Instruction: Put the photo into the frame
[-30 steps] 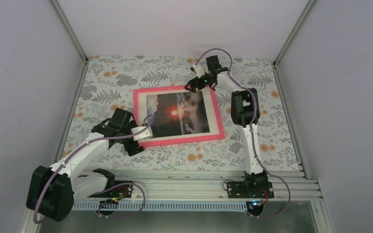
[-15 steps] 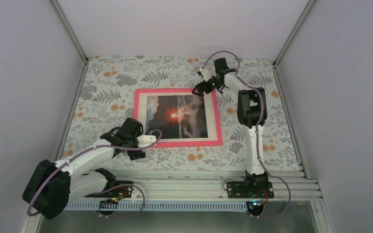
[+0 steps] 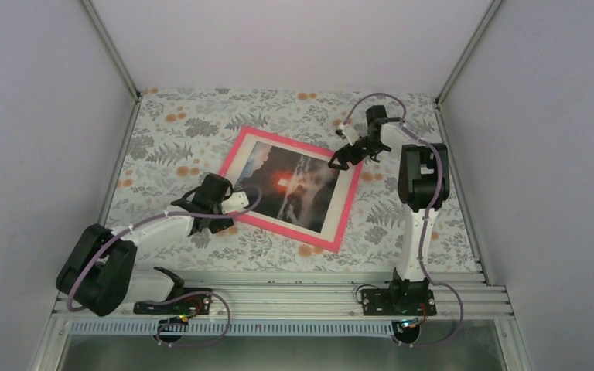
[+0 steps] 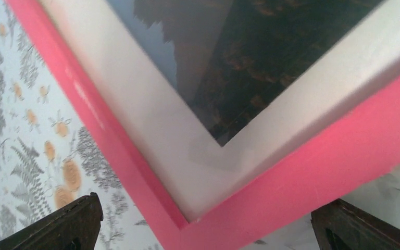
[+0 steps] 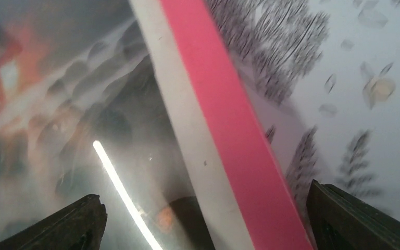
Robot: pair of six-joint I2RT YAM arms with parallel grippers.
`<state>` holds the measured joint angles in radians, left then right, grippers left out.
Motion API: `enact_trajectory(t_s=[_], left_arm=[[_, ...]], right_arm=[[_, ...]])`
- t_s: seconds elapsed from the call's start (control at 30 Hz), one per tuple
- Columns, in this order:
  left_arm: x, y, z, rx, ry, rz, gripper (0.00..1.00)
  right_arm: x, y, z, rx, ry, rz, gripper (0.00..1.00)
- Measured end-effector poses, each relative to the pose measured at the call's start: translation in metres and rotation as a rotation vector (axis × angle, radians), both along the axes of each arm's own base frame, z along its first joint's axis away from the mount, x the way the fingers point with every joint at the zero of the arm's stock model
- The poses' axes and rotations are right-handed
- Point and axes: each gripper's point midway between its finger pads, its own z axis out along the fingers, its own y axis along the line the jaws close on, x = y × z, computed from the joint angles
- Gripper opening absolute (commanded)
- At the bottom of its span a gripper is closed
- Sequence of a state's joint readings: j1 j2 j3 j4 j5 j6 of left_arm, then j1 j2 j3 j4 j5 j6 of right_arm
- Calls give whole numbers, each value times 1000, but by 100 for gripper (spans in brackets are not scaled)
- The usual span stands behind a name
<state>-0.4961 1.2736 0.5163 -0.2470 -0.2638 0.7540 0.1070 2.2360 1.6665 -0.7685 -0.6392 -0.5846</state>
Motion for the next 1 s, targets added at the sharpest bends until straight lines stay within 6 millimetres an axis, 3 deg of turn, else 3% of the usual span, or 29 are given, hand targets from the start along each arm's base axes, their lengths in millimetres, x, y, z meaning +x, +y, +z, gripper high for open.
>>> enact_trajectory(t_s=[0.27,0.37,0.63,1.0], left_arm=[[57,30,1,-27,10,214,100],[73,32,0,-57,18,255,100],[99,27,-1,-128,26,303,100],[122,19,-2,-197,43,327,100]], right_arm=[[-62,-19,0,-23,58,66,94],[-83,-20,0,-21,81,90,95],[-137,-17,2,23,165,150,97],[-176,-15,6,43,272,202,98]])
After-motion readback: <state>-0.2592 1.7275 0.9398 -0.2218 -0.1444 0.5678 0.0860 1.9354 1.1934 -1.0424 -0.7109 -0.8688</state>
